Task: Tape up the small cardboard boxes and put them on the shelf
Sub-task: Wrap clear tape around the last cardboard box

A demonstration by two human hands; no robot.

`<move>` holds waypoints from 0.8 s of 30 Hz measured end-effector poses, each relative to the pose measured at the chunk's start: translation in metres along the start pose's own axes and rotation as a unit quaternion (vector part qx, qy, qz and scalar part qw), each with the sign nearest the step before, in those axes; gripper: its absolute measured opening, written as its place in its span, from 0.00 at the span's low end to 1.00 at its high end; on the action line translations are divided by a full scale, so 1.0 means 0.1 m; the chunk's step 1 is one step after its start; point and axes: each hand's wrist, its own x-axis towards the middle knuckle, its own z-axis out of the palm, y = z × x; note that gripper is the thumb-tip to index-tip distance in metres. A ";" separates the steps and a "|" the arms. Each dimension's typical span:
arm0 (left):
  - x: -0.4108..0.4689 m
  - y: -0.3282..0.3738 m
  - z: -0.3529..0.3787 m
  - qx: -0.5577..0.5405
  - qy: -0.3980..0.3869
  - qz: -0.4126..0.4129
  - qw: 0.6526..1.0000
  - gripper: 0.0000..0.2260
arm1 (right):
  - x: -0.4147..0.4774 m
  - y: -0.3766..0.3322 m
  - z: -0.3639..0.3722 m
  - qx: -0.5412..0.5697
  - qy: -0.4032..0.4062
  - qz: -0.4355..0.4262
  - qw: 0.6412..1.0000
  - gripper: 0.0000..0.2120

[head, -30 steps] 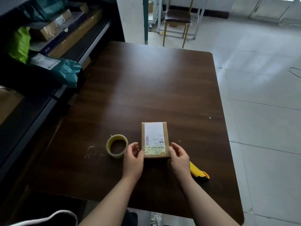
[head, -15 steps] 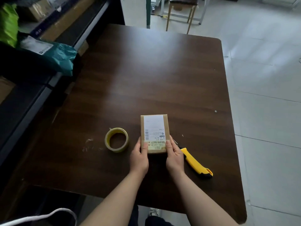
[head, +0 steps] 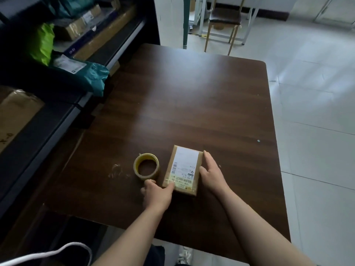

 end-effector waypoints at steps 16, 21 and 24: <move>0.08 0.02 -0.01 -0.115 -0.022 0.054 0.992 0.16 | -0.25 0.13 -0.23 -0.091 -0.021 0.031 0.995 0.28; 0.04 0.23 -0.01 -0.141 0.021 0.061 0.988 0.23 | -0.32 0.23 -0.25 -0.094 0.030 0.068 0.993 0.23; -0.04 0.25 0.05 -0.159 0.016 0.022 0.987 0.25 | -0.24 0.18 -0.28 -0.072 0.021 0.012 0.997 0.30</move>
